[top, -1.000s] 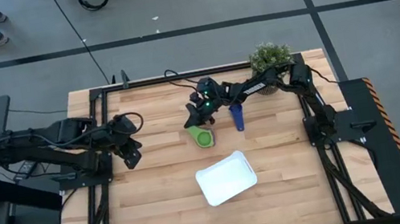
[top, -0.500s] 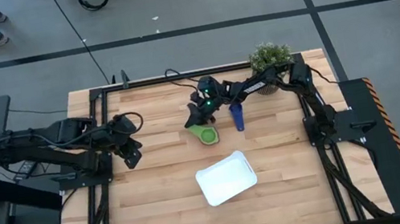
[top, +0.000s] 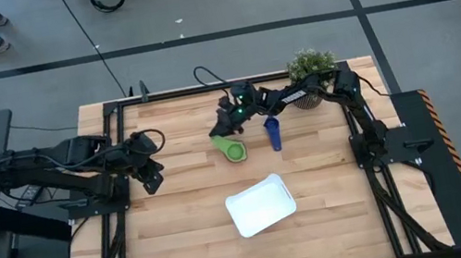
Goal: Nest measuring cups in basket
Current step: Adjust the nested measuring cups, then stack the violet measuring cup into the green measuring cup
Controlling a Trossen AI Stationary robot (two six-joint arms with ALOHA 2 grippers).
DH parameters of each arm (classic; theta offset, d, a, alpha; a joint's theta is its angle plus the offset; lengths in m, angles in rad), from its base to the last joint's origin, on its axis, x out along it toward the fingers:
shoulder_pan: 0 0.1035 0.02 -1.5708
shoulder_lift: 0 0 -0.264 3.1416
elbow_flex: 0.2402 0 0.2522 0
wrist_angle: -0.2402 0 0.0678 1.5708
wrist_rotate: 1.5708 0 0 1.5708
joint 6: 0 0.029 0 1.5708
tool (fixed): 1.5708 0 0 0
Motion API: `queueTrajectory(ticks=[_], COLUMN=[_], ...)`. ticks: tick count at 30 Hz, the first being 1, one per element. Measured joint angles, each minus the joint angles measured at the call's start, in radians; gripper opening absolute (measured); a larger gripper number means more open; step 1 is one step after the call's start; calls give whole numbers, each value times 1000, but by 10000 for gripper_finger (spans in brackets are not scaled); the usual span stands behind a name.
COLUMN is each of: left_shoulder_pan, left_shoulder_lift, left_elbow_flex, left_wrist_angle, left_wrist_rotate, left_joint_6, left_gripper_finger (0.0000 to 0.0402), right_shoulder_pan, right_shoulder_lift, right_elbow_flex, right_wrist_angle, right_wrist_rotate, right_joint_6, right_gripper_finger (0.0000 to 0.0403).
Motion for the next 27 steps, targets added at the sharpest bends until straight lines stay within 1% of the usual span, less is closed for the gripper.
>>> queueTrajectory(ticks=[4, 7, 11, 16, 20, 27], left_shoulder_pan=[0, 0, 0, 0, 0, 0], left_shoulder_lift=[0, 0, 0, 0, 0, 0], left_elbow_flex=[0, 0, 0, 0, 0, 0], left_wrist_angle=[0, 0, 0, 0, 0, 0], left_wrist_rotate=[0, 0, 0, 0, 20, 37], left_joint_6=[1, 1, 1, 2, 2, 2], left_gripper_finger=[9, 9, 9, 9, 9, 9], right_shoulder_pan=[-5, -5, -5, -17, -34, -53], right_shoulder_lift=[0, 0, 0, 0, 0, 0], right_elbow_flex=[0, 0, 0, 0, 0, 0], right_wrist_angle=[-63, -118, -145, -160, -159, -160], right_wrist_rotate=[29, 80, 112, 106, 87, 12], right_joint_6=[-69, -115, -161, -206, -211, -218], right_gripper_finger=[173, 170, 169, 169, 169, 168])
